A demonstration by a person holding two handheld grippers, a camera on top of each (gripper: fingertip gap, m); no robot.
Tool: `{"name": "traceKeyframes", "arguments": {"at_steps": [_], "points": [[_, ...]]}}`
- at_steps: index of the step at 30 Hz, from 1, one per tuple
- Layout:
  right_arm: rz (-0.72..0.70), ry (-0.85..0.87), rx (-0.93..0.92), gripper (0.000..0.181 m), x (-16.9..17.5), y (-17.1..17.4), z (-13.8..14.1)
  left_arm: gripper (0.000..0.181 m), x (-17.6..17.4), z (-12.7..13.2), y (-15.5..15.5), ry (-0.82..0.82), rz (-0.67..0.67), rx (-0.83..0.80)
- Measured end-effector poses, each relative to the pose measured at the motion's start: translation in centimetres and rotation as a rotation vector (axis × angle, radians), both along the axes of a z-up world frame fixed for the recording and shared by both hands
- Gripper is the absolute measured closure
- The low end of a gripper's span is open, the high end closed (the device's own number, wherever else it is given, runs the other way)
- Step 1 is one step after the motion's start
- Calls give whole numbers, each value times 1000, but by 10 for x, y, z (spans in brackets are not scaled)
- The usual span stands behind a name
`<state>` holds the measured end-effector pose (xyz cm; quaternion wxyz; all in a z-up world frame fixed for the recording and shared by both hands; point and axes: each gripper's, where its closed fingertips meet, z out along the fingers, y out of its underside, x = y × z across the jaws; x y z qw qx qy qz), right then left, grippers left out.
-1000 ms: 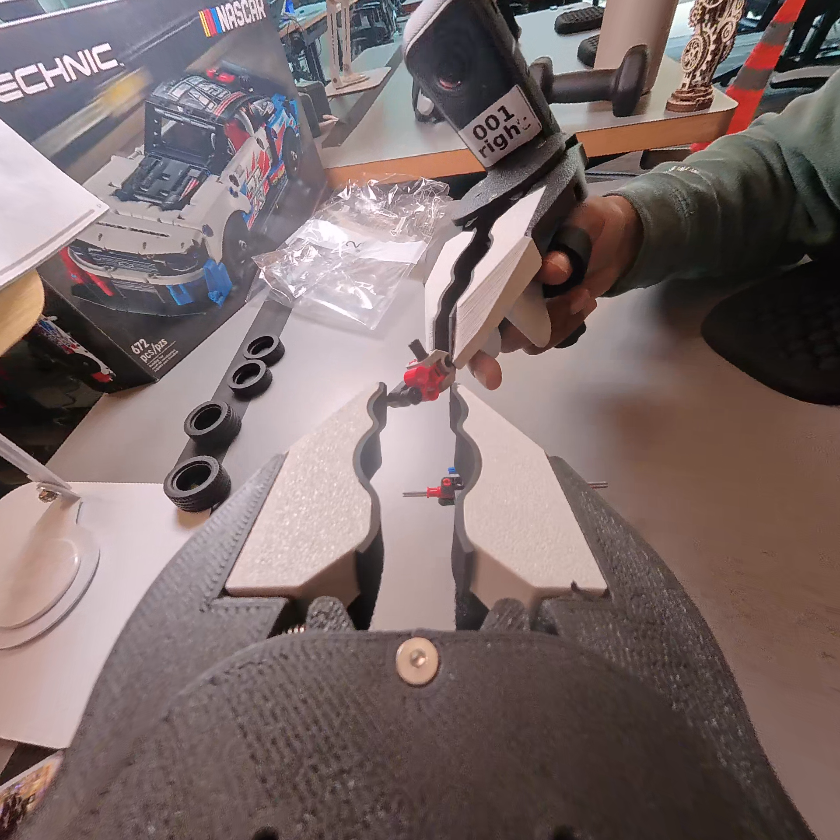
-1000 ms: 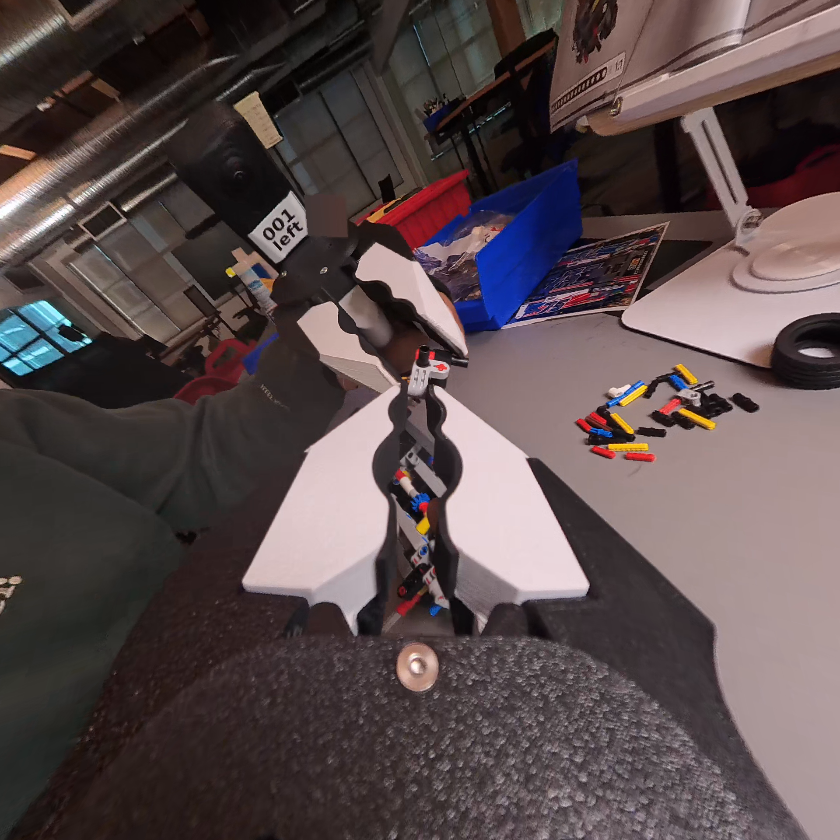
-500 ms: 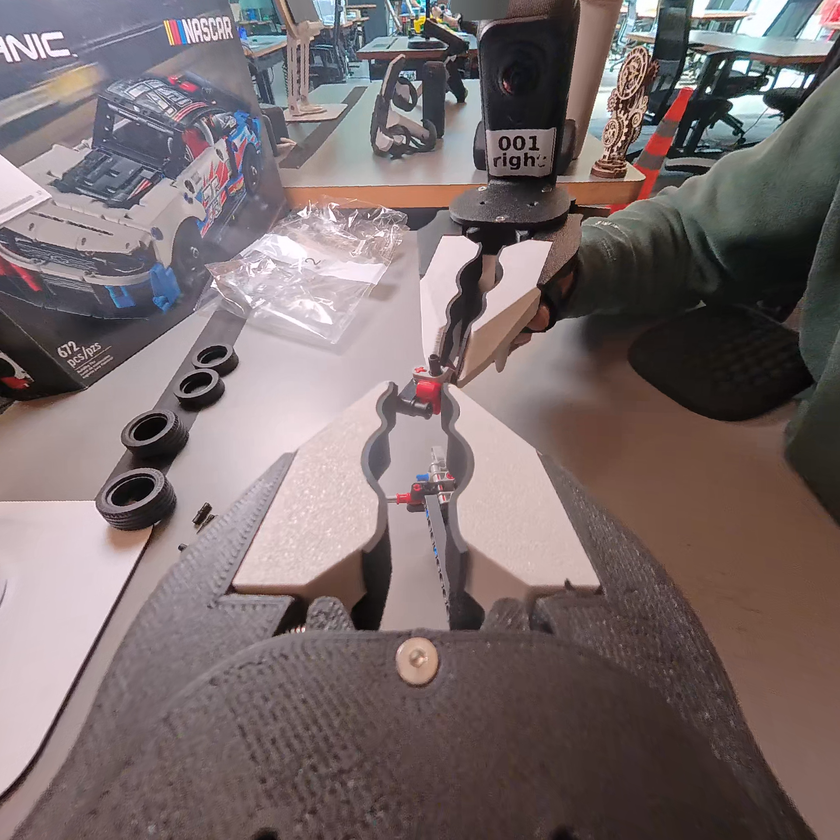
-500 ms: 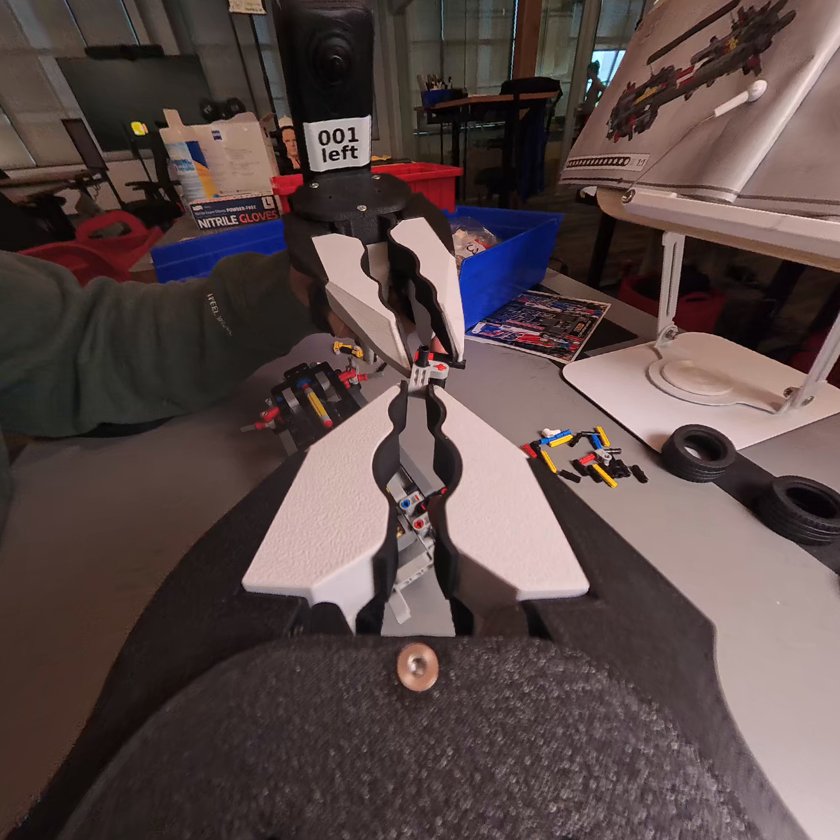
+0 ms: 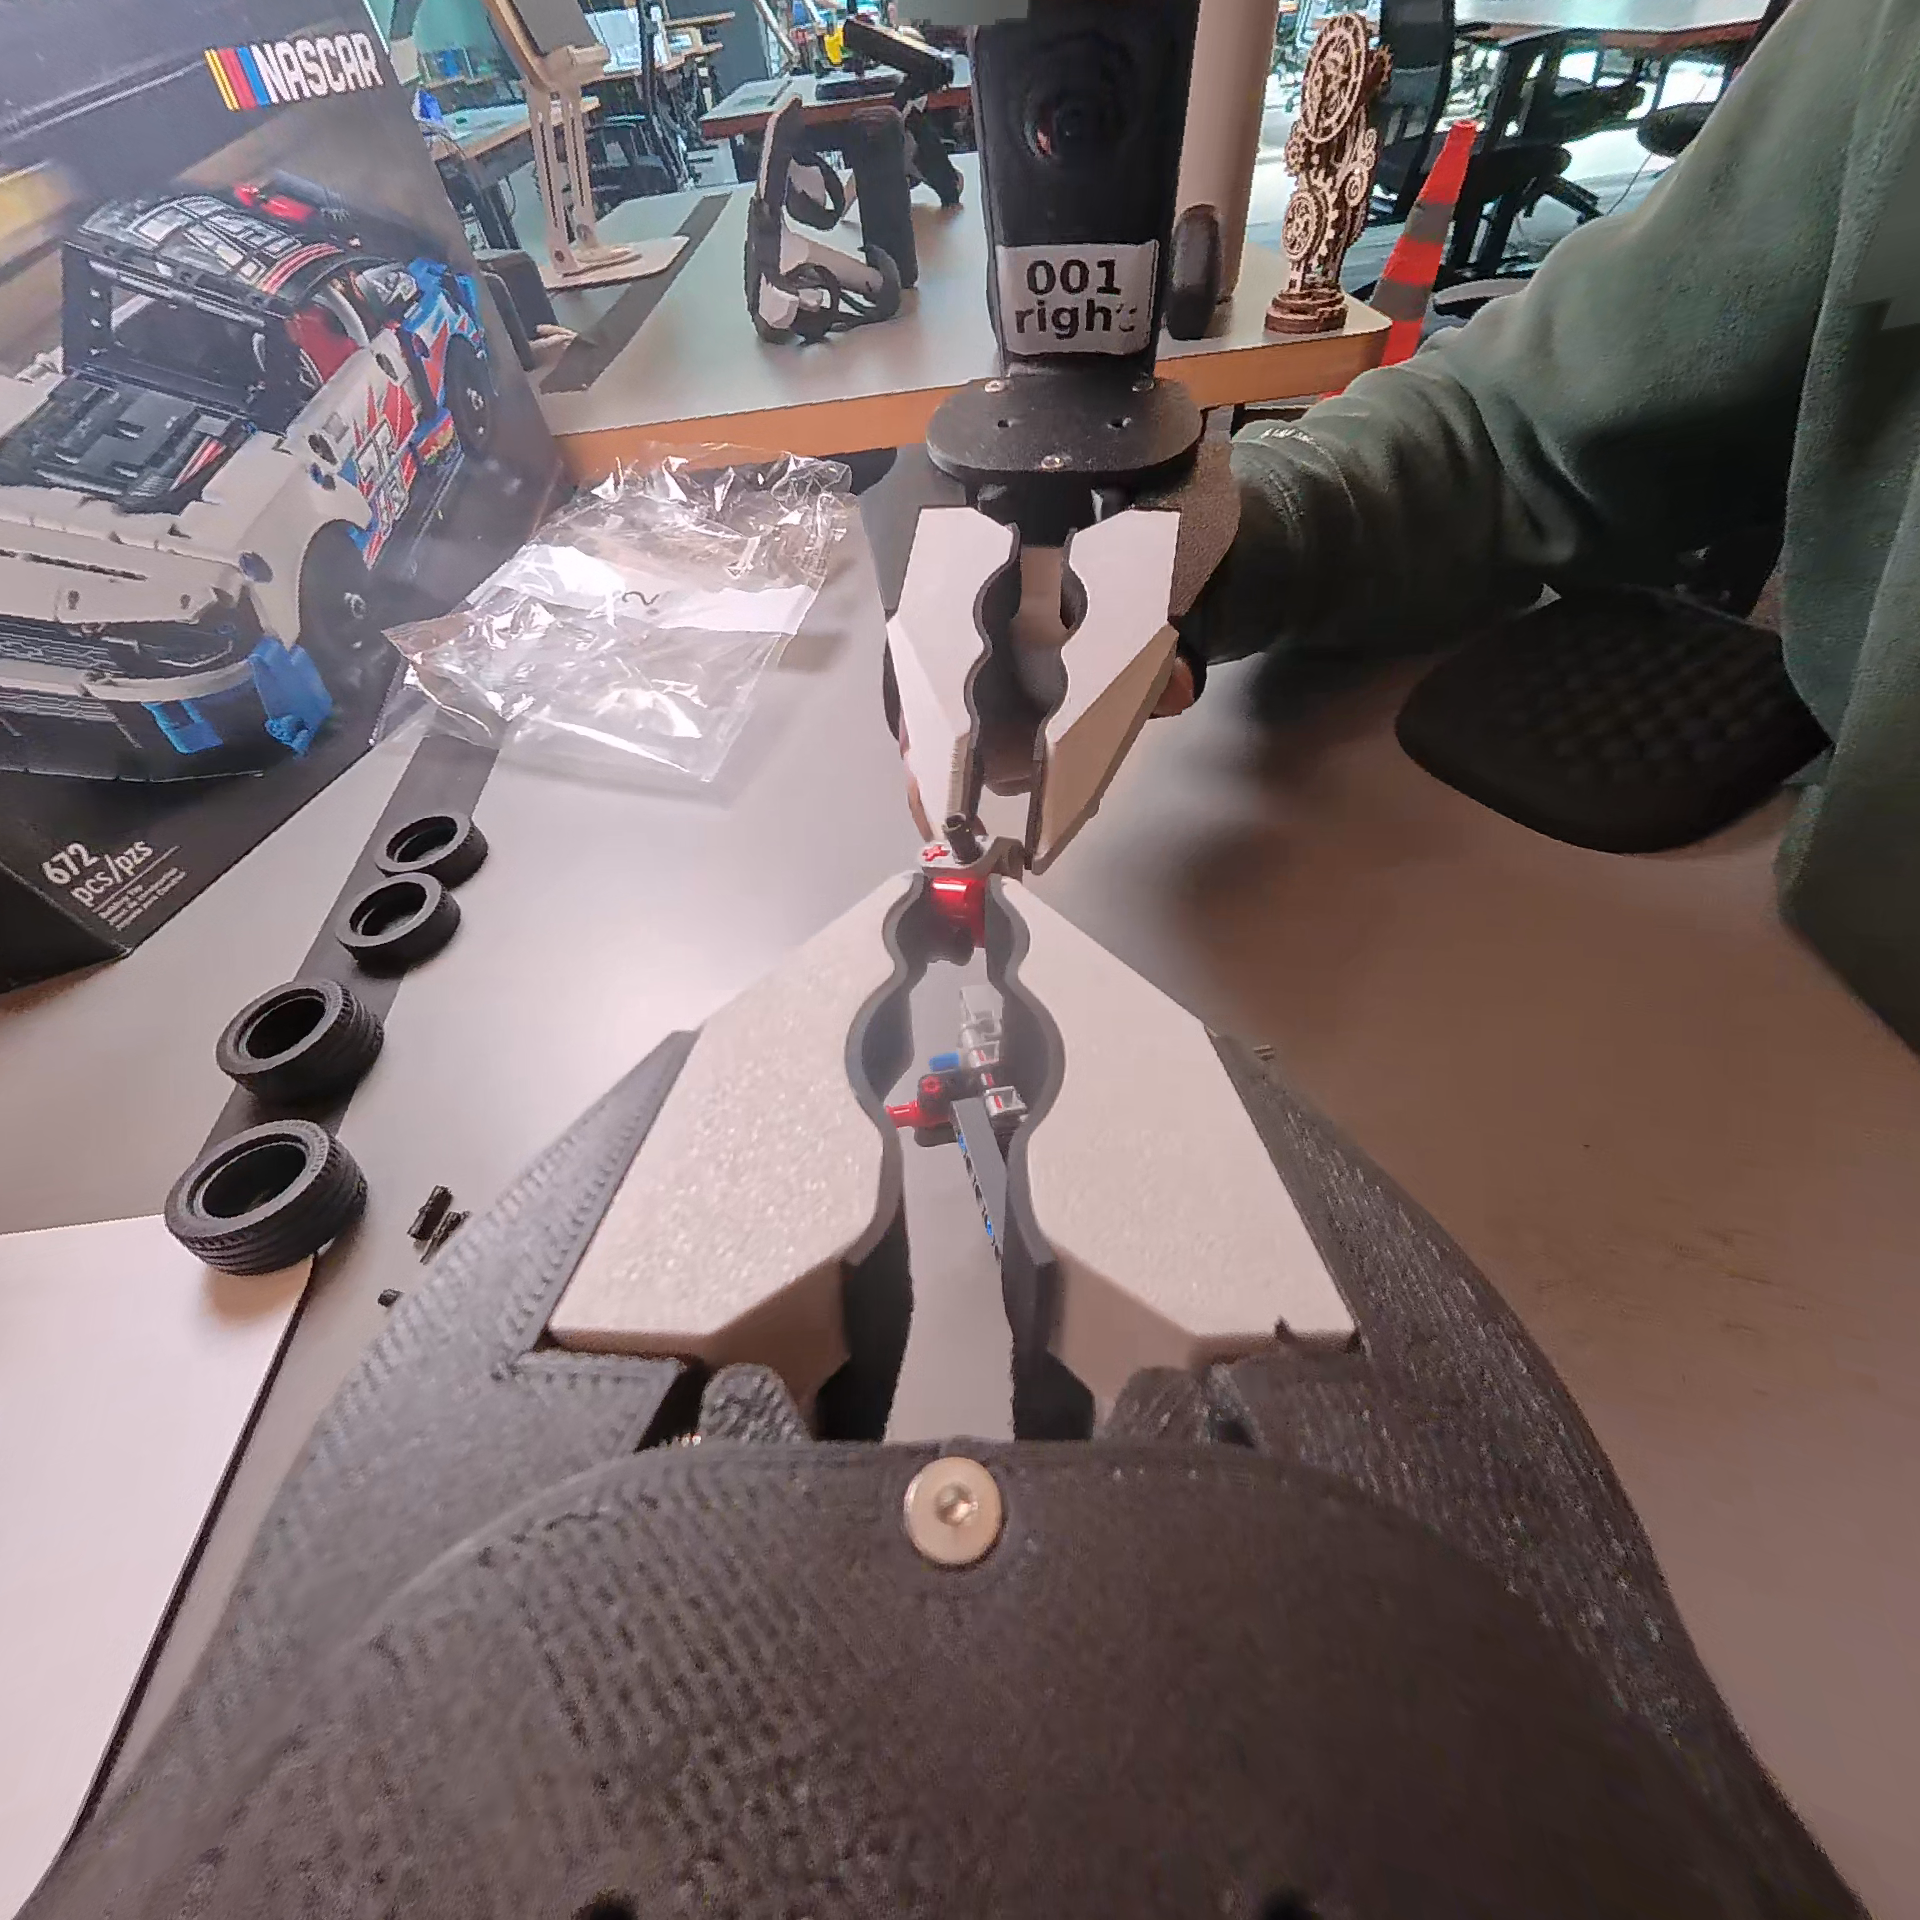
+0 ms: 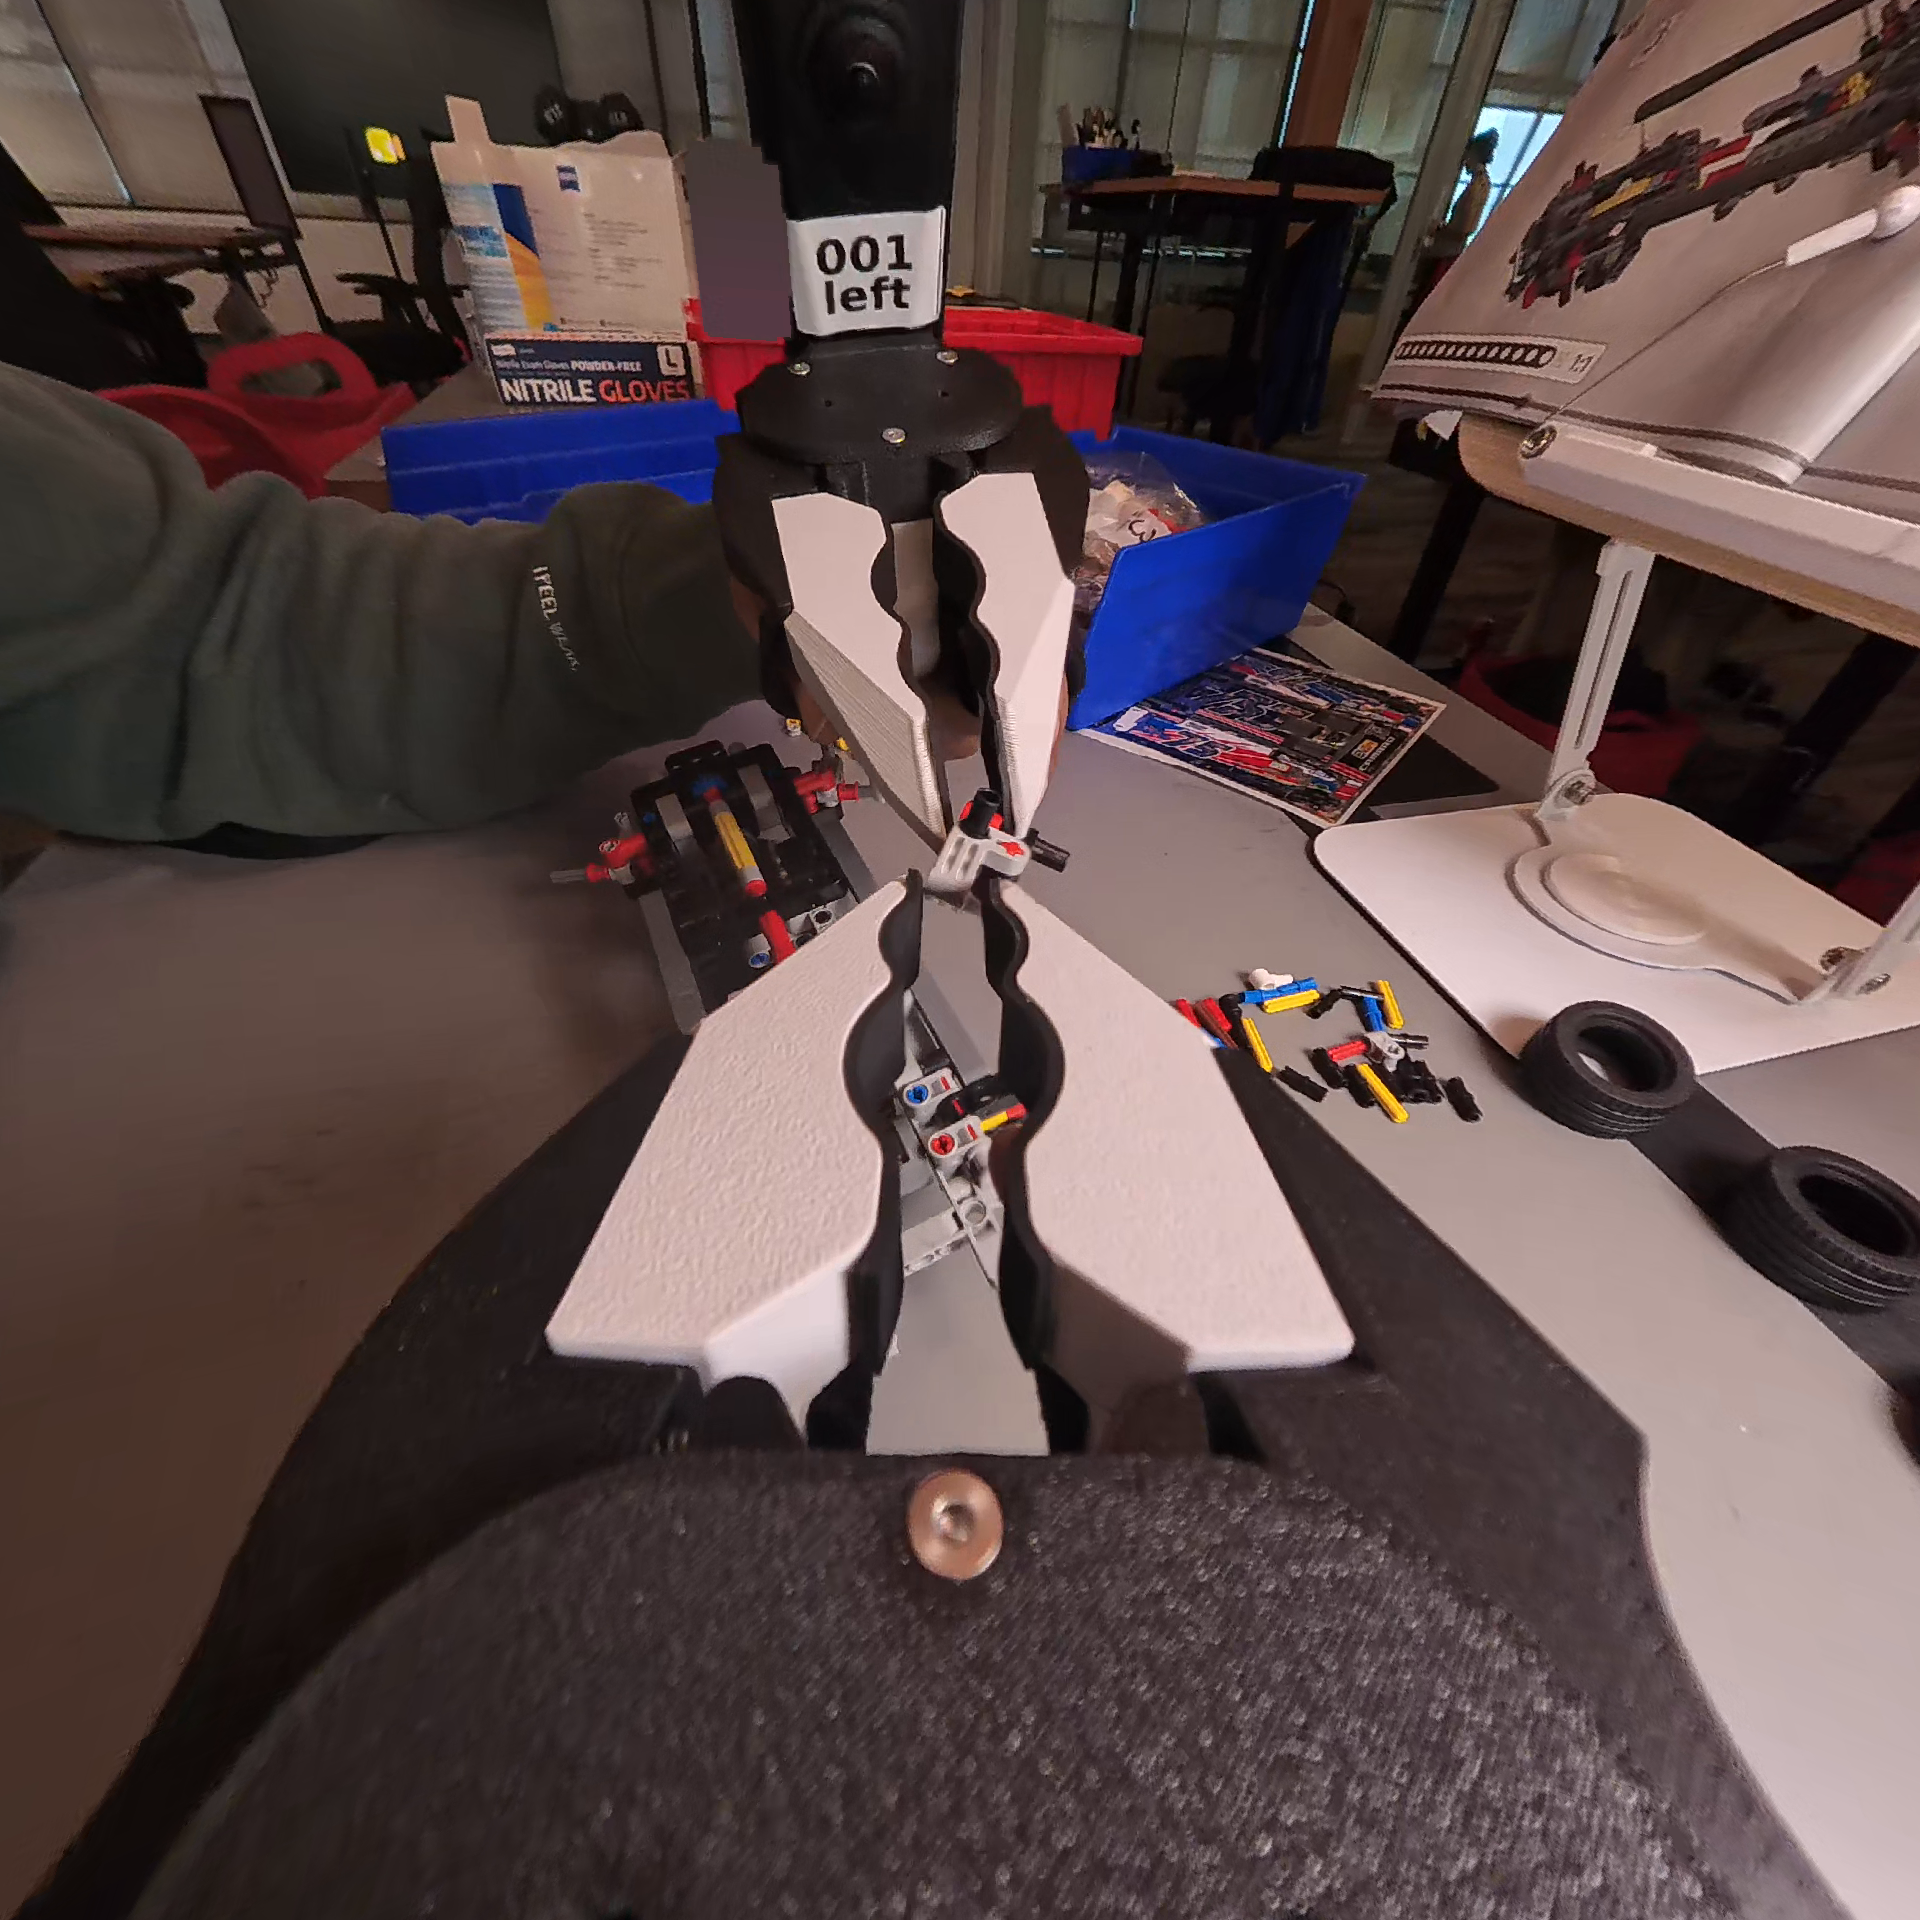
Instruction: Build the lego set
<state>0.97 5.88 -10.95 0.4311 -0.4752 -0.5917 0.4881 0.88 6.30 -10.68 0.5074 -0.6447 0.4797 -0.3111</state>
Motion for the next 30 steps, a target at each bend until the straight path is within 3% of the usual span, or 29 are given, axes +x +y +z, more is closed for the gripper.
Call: {"name": "traceKeyframes", "arguments": {"at_steps": [8, 14, 19, 30], "points": [[114, 45, -34, 165, 15, 0, 9, 174, 9, 7, -20, -47, -130, 56], [300, 52, -67, 162, 24, -33, 10, 174, 26, 7, -41, -6, -235, 114], [388, 77, -125, 152, 36, -39, 21, 173, 34, 11, -59, 0, -321, 122], [540, 37, -167, 179, 41, -70, 10, 173, 56, 9, -90, -1, -471, 82]]}}
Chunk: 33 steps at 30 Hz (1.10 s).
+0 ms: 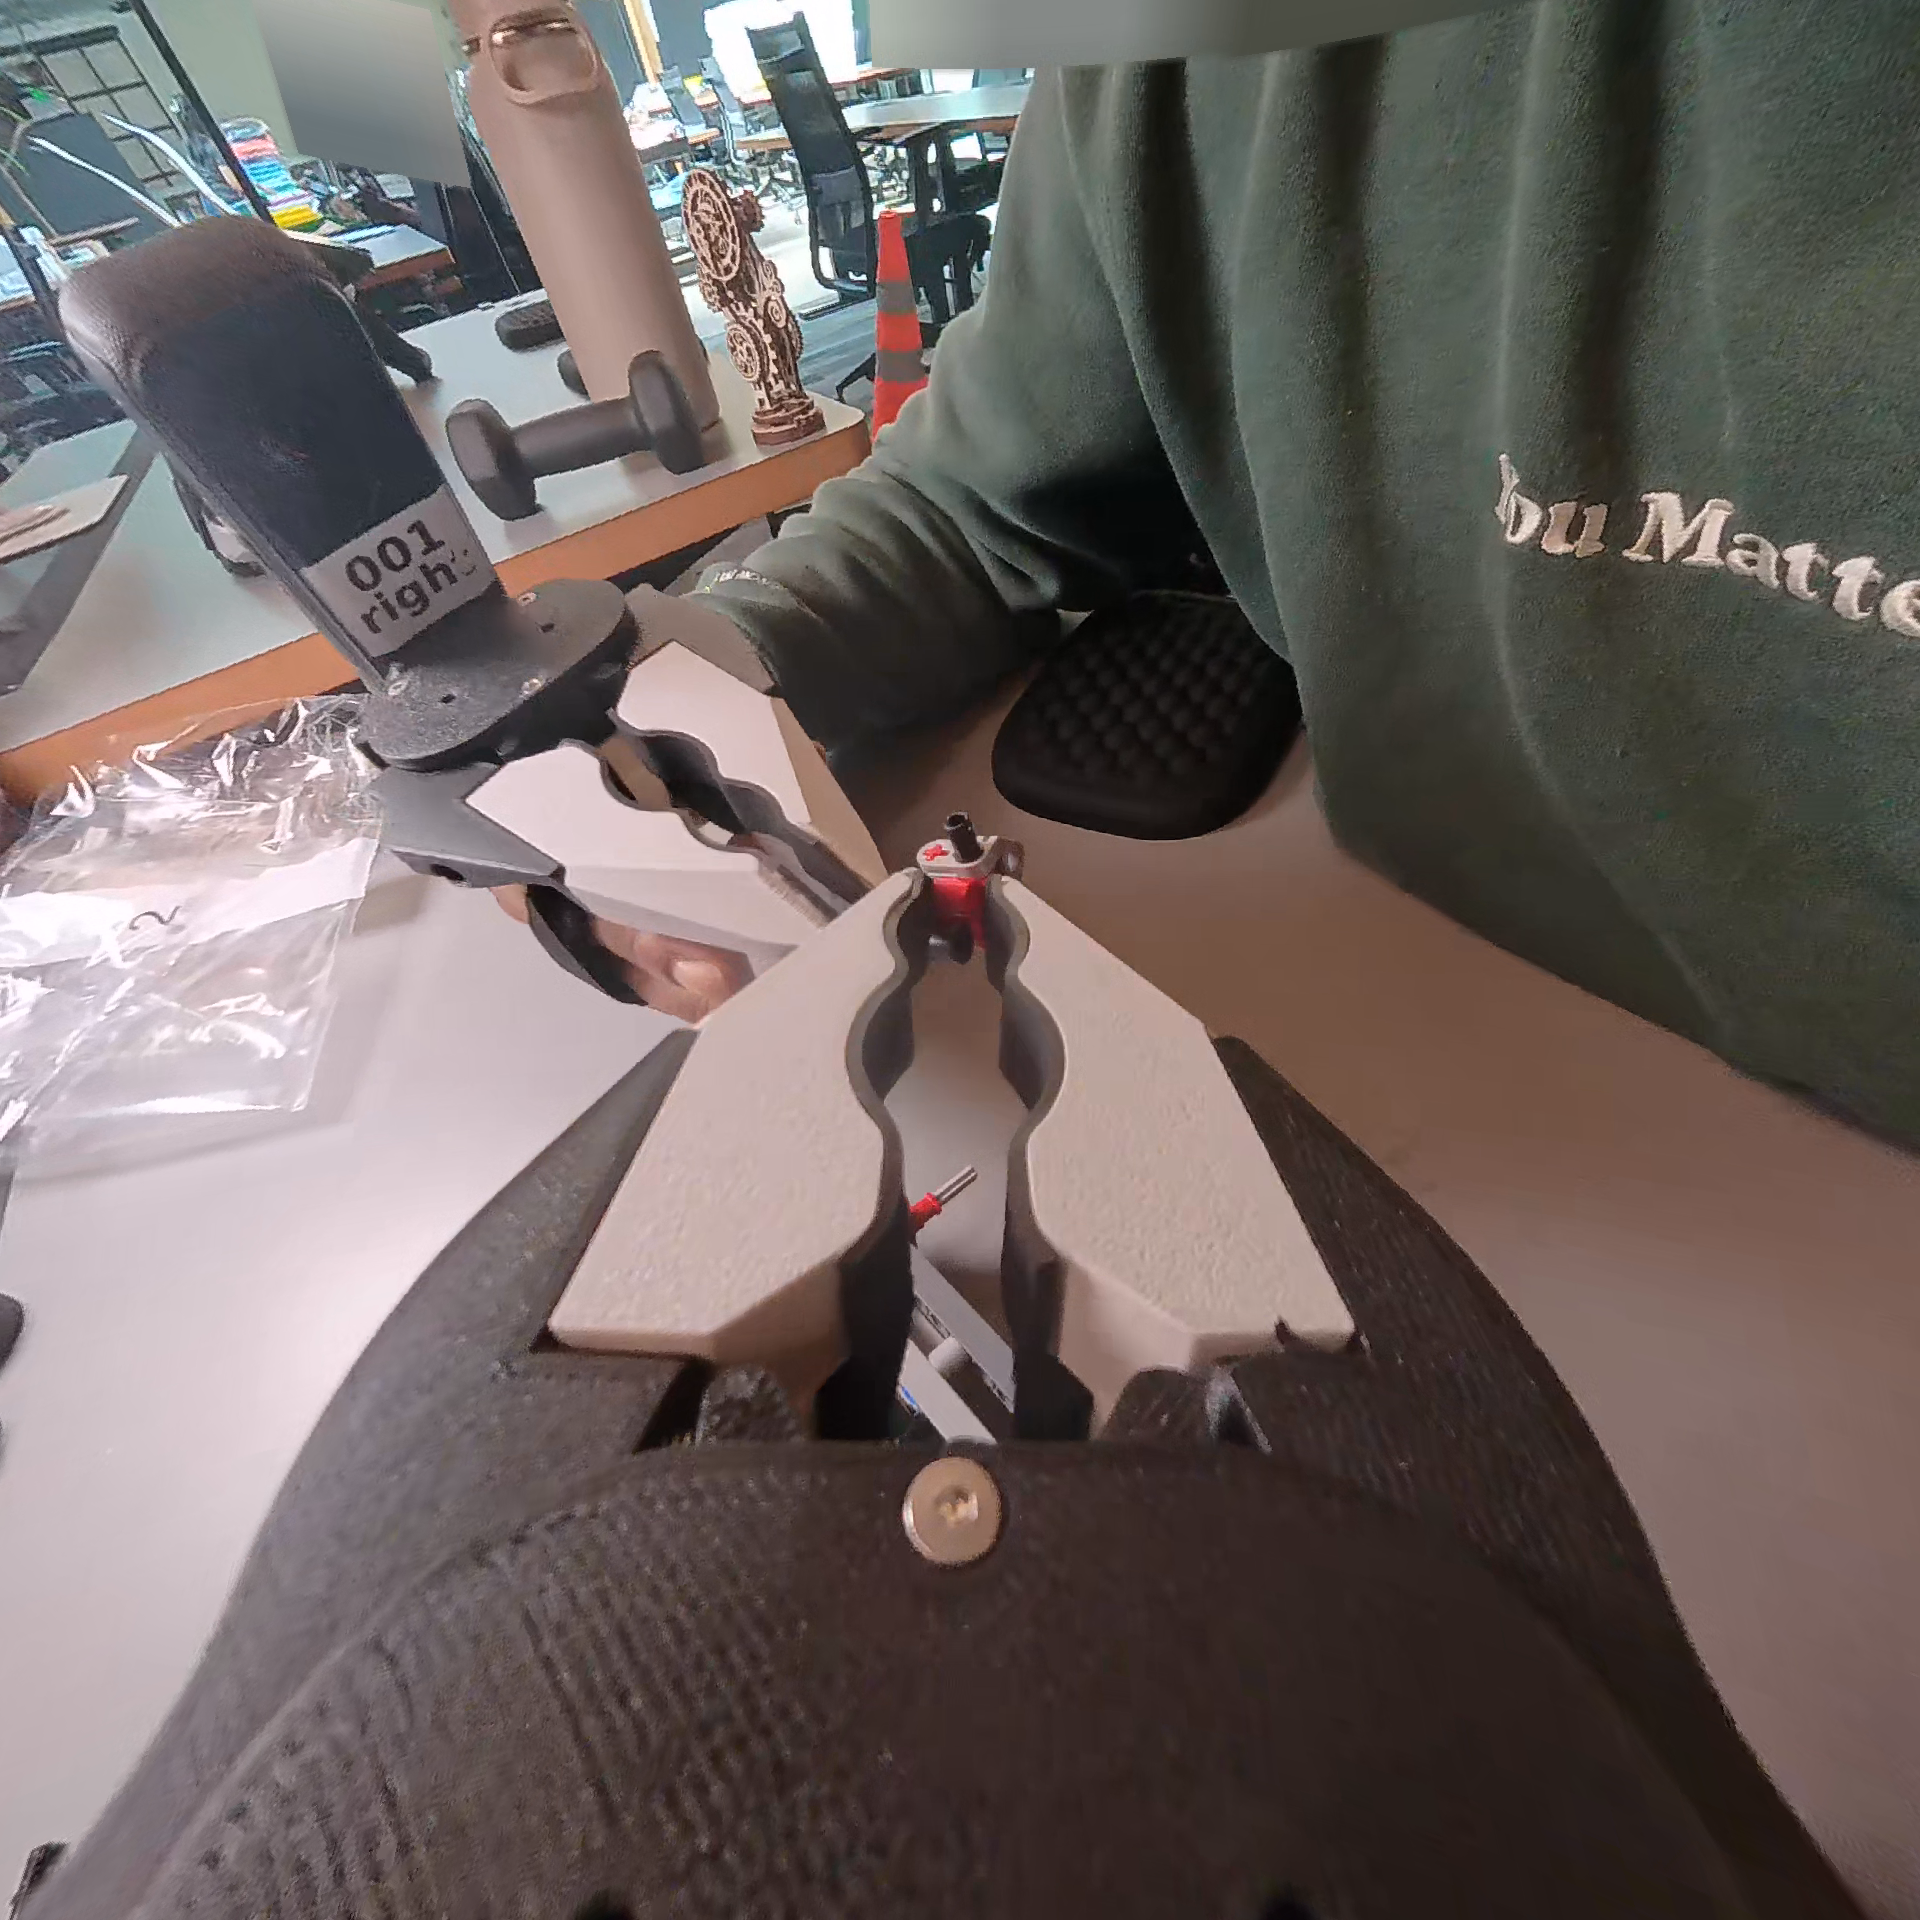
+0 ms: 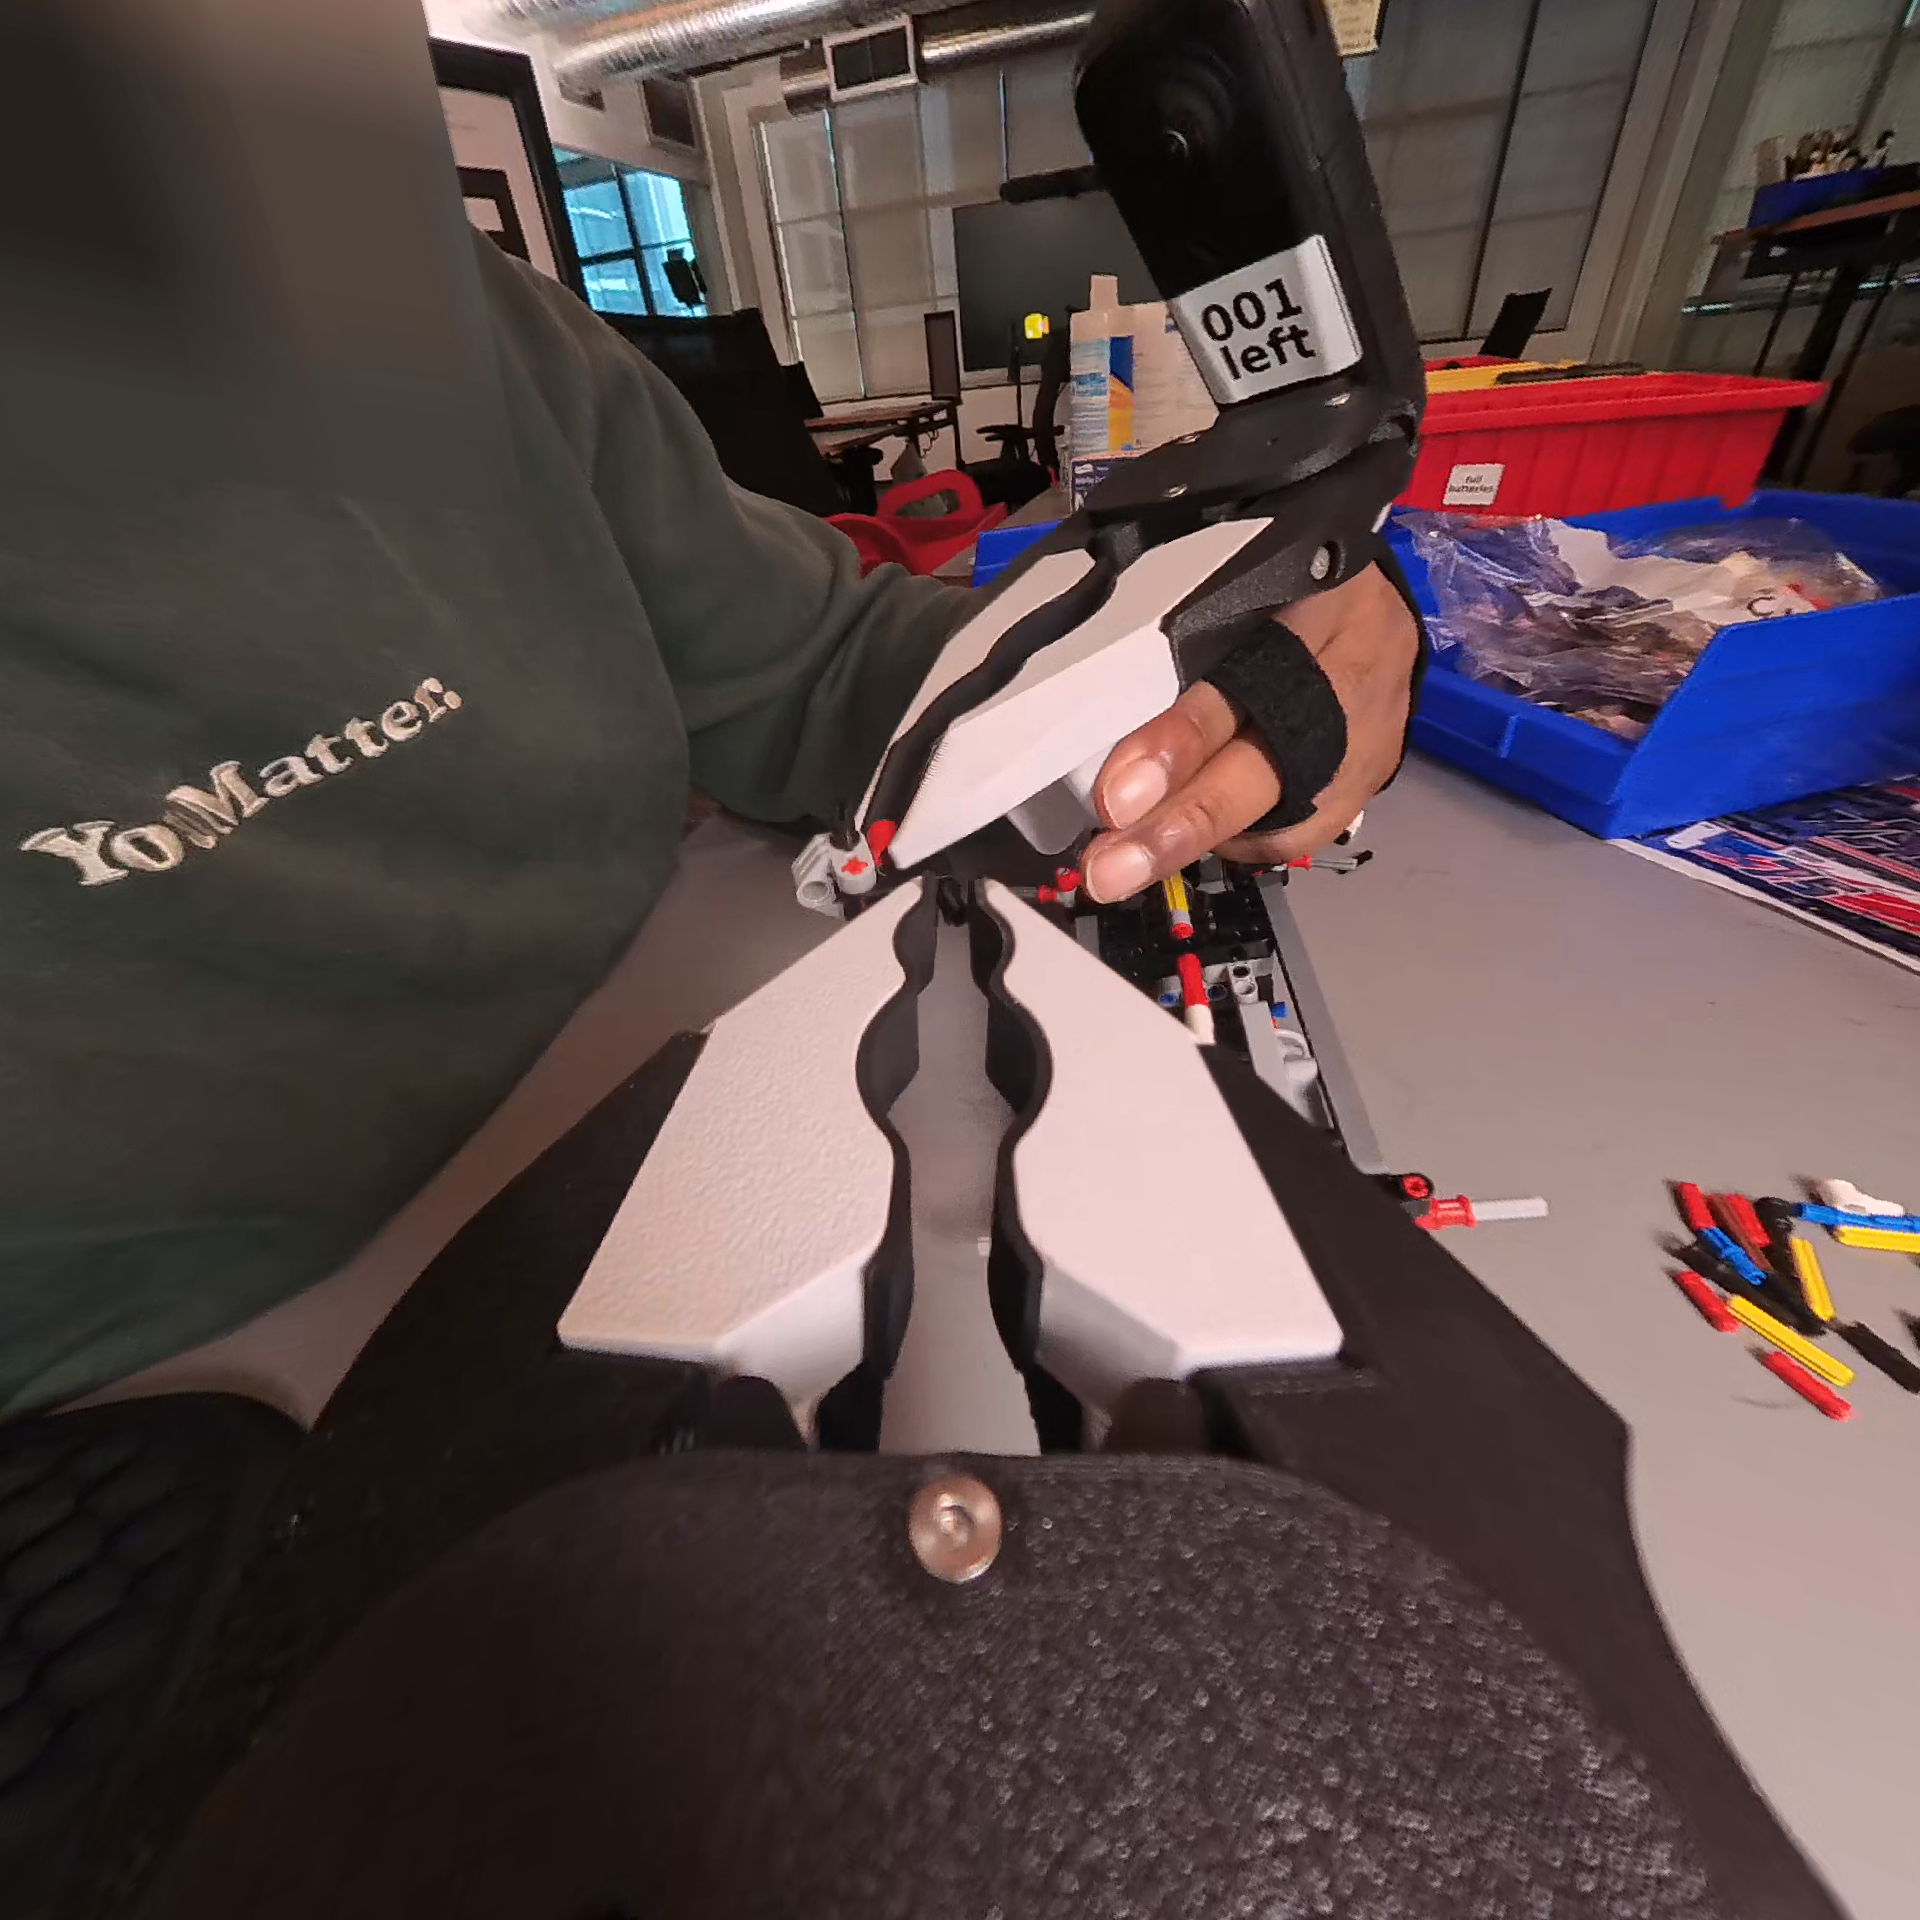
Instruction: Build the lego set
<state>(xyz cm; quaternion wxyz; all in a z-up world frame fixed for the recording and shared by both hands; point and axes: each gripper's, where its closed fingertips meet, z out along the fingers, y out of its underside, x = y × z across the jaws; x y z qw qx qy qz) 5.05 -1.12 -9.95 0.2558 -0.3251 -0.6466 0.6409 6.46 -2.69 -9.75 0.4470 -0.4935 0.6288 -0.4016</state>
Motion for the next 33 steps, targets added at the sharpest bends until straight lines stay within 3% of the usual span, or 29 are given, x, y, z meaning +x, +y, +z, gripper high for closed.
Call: {"name": "traceKeyframes", "arguments": {"at_steps": [5, 12, 20, 33], "points": [[-12, 0, 10, 180, -1, 3, 0, 173, -1, 0, 3, 2, 18, -6], [-180, 51, -8, 181, -11, 35, 7, 175, -21, 11, 37, -83, 186, -47], [-275, 90, -43, 181, -13, 55, 15, 177, -34, 14, 60, -110, 315, -44], [-363, 29, -41, 181, -16, 78, -2, 169, -49, 5, 77, -64, 414, -74]]}}
